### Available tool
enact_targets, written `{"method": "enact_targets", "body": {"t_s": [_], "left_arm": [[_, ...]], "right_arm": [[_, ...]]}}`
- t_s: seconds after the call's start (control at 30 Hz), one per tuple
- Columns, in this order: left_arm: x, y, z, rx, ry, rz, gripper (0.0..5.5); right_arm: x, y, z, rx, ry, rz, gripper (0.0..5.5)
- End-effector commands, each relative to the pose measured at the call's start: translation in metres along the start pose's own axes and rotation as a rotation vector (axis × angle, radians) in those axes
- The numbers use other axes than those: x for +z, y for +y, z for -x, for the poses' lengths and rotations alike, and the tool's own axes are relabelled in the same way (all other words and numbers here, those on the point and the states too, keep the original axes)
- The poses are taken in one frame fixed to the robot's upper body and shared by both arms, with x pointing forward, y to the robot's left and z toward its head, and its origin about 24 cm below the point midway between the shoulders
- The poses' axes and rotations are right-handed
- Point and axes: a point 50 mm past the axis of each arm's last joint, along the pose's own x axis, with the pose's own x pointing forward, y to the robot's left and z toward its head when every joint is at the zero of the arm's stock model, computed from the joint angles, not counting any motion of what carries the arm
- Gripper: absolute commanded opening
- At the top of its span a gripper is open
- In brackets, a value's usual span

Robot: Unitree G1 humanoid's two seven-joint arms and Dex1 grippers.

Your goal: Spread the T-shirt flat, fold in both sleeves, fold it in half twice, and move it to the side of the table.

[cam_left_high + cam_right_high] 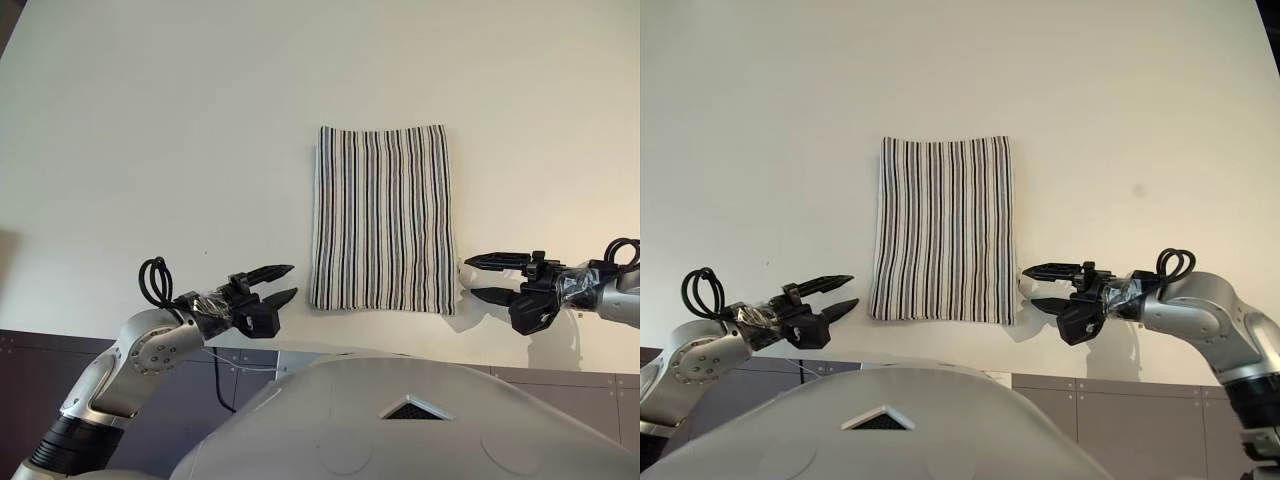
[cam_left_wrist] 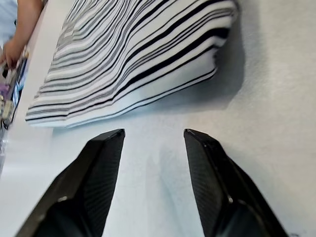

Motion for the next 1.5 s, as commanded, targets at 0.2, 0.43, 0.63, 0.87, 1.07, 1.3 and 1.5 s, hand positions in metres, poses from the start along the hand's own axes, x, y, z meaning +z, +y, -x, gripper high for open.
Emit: {"method": "enact_targets", "body": {"t_s": [0.2, 0.43, 0.63, 0.87, 1.07, 1.3, 1.5], "left_arm": [[-0.023, -0.018, -0.017, -0.251, -0.014, -0.158, 2.57], [-0.034, -0.015, -0.022, -0.316, -0.056, -0.246, 2.57], [-0.037, -0.021, -0.024, -0.365, -0.102, -0.282, 2.23], [-0.038, -0.023, -0.024, -0.366, -0.143, -0.318, 1.01], [-0.033, -0.029, -0.026, -0.376, -0.179, -0.316, 0.42], [-0.026, -0.030, -0.015, -0.372, -0.187, -0.162, 0.14], [0.029, -0.033, 0.016, -0.512, -0.285, 0.197, 0.10]], "right_arm": [[-0.002, -0.004, -0.028, 0.026, -0.079, 0.114, 3.09], [-0.015, -0.002, -0.027, 0.037, -0.034, 0.119, 3.09], [-0.008, -0.002, -0.039, 0.014, -0.096, 0.132, 2.55], [-0.004, 0.005, -0.038, 0.002, -0.133, 0.123, 1.21], [-0.004, 0.009, -0.041, -0.002, -0.137, 0.094, 0.15], [0.003, 0.006, -0.031, -0.033, -0.159, -0.123, 0.10], [0.034, -0.006, -0.002, 0.097, -0.312, -0.622, 0.10]]}}
